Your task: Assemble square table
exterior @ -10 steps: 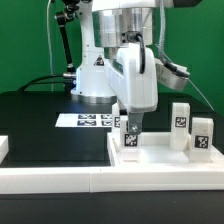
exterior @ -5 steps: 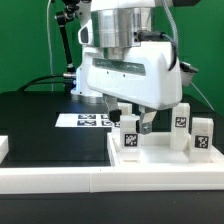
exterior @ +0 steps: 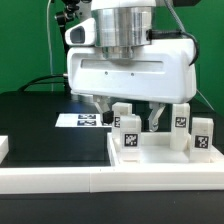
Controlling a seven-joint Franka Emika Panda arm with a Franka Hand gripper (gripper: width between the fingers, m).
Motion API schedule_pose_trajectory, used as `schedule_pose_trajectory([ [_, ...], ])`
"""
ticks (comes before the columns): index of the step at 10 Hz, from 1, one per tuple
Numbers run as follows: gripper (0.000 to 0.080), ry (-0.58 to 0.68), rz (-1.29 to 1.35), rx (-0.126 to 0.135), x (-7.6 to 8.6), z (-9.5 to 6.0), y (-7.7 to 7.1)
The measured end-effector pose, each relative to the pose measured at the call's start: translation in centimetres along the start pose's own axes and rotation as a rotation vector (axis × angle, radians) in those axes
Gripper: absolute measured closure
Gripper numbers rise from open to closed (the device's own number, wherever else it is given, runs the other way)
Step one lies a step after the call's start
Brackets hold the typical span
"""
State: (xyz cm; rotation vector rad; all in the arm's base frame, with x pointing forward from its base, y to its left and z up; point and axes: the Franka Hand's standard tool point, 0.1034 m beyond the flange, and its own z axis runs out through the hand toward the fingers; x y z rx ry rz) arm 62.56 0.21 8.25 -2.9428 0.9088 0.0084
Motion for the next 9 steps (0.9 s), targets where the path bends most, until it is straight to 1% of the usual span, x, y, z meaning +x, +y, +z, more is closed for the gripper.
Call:
schedule_pose_trajectory([
  [2, 0.0151, 0.021, -0.214, -0.023, 0.02, 0.18, -0.08],
  [7, 0.0151, 0.020, -0.534, -0.030, 0.12, 0.18, 0.02],
  [9, 0.0415, 0.021, -0.531, -0.030, 0.15, 0.18, 0.06],
])
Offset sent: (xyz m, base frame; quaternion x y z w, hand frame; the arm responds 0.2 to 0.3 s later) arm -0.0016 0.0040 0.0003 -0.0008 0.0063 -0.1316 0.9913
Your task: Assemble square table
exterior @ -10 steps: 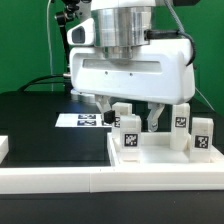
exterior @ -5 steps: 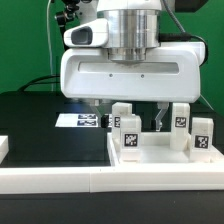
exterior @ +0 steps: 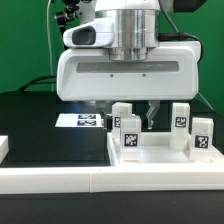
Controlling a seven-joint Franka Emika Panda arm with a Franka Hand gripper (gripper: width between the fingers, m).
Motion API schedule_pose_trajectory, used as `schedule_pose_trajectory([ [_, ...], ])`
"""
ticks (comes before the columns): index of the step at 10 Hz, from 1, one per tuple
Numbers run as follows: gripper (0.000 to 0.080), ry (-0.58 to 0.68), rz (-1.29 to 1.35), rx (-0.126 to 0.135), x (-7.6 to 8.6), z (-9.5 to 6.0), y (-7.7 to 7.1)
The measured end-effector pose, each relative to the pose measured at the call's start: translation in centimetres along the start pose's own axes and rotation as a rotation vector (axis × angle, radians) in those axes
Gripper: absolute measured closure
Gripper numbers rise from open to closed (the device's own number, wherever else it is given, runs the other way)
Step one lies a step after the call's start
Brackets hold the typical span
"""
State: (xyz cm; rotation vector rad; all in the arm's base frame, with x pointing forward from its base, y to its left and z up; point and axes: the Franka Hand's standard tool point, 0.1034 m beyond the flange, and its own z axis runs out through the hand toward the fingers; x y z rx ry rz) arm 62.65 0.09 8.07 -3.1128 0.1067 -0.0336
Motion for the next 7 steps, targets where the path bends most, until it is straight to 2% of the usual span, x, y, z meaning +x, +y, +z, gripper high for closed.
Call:
schedule_pose_trajectory([
  [1, 0.0415, 0.000, 0.006, 0.001, 0.00, 0.00, -0.02],
  [2, 0.0510, 0.000, 0.028, 0.001, -0.01, 0.01, 0.00],
  [7, 0.0510, 0.000, 0.297, 0.002, -0.01, 0.01, -0.03],
])
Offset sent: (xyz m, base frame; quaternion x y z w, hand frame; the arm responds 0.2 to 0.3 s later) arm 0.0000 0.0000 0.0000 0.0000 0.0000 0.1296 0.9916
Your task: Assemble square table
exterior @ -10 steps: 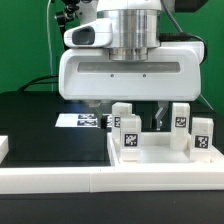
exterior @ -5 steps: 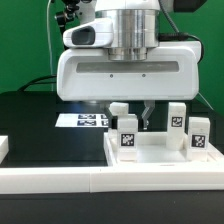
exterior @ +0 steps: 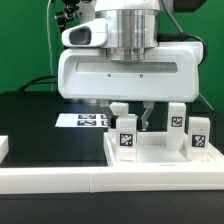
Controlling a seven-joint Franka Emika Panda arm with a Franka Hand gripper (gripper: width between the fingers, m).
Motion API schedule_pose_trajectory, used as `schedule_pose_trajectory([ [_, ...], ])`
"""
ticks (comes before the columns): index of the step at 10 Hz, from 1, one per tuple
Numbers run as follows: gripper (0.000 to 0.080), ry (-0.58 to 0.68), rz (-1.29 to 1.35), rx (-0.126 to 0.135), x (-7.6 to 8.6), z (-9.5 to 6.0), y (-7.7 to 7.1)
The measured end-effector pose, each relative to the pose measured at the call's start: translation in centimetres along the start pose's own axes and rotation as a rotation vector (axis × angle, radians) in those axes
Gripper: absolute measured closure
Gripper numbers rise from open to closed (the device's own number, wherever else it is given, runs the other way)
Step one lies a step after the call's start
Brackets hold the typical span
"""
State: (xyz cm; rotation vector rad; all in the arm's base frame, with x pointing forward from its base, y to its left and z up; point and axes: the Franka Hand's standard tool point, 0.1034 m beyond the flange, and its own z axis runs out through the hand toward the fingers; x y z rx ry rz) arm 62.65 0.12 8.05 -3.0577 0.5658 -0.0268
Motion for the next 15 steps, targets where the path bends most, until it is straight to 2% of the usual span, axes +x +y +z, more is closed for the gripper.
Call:
schedule_pose_trajectory([
  [5, 0.0509, 0.005, 0.450, 0.033, 0.06, 0.19, 0.22],
  [8, 0.0509, 0.005, 0.672, 0.035, 0.05, 0.18, 0.12],
  [11, 0.0509, -0.013, 0.979, 0.065, 0.00, 0.21, 0.43],
  [15, 0.0509, -0.053, 1.316, 0.051, -0.11, 0.21, 0.34],
])
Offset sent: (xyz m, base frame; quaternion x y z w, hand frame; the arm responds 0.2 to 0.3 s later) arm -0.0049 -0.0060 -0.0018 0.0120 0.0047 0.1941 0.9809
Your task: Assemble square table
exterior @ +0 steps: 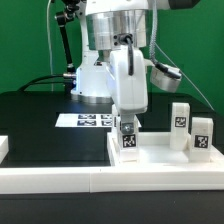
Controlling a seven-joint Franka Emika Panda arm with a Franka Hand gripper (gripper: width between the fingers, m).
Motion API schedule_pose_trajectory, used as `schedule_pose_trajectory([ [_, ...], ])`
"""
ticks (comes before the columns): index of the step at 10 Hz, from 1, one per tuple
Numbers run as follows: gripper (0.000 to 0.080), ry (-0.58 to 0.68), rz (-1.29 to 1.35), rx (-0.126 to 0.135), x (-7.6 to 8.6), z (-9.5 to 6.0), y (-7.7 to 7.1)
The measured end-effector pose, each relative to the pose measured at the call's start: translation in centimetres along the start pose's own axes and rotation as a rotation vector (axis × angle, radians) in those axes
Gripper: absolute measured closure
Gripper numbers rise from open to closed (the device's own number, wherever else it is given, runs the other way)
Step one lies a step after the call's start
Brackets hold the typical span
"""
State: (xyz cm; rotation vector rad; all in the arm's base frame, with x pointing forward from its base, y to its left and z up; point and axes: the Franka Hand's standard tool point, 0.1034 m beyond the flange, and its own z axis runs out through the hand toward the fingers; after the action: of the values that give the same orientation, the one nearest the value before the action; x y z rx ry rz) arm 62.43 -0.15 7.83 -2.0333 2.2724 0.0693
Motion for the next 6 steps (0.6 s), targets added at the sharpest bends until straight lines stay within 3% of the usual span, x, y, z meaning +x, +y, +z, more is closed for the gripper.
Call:
schedule_pose_trajectory([
  [5, 0.0482, -0.001, 0.094, 0.000, 0.01, 0.08, 0.01],
  [6, 0.0302, -0.001, 0.065, 0.000, 0.01, 0.08, 0.01],
])
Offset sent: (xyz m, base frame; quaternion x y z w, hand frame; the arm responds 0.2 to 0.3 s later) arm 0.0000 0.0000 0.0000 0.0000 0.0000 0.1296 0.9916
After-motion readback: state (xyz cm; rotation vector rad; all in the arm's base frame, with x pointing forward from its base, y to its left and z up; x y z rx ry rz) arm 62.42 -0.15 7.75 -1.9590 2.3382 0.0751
